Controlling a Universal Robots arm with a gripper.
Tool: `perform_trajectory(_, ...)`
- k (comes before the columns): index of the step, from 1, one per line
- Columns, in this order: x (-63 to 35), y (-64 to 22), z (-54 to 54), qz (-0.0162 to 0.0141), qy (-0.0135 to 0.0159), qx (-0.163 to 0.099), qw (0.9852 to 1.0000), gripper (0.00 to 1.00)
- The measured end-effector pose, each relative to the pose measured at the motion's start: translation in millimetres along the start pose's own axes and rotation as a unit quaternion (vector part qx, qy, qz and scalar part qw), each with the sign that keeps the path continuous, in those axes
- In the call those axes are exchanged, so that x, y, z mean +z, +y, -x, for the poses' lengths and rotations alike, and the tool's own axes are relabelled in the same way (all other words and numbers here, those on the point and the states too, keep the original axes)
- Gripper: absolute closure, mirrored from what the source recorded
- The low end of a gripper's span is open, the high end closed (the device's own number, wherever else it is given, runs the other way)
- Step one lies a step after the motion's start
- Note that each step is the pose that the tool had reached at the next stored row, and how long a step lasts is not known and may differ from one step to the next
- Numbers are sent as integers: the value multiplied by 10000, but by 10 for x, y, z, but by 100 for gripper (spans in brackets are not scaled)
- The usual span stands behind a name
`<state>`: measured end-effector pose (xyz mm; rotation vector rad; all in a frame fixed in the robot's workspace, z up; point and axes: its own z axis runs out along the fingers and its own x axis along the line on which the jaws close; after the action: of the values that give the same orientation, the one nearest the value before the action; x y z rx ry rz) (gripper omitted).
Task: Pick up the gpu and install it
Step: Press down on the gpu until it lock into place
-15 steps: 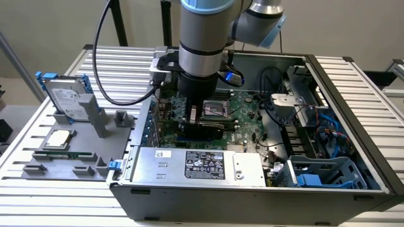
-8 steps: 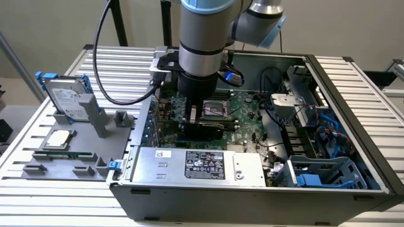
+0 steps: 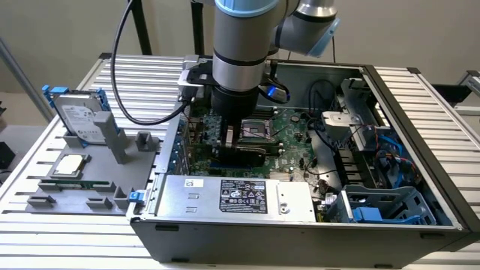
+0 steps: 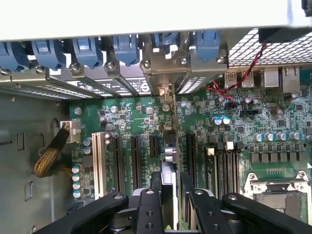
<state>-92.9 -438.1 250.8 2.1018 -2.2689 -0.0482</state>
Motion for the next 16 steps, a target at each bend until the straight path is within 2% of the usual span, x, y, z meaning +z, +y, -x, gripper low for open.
perform_trajectory(9, 37, -2, 14, -4, 47, 2, 10000, 100)
perform_trajectory(13, 44, 1, 18, -6, 50, 5, 10000, 100)
perform_trajectory(14, 43, 0, 18, -7, 52, 4, 10000, 0)
perform_trajectory(16, 37, -1, 18, -5, 55, 3, 10000, 0)
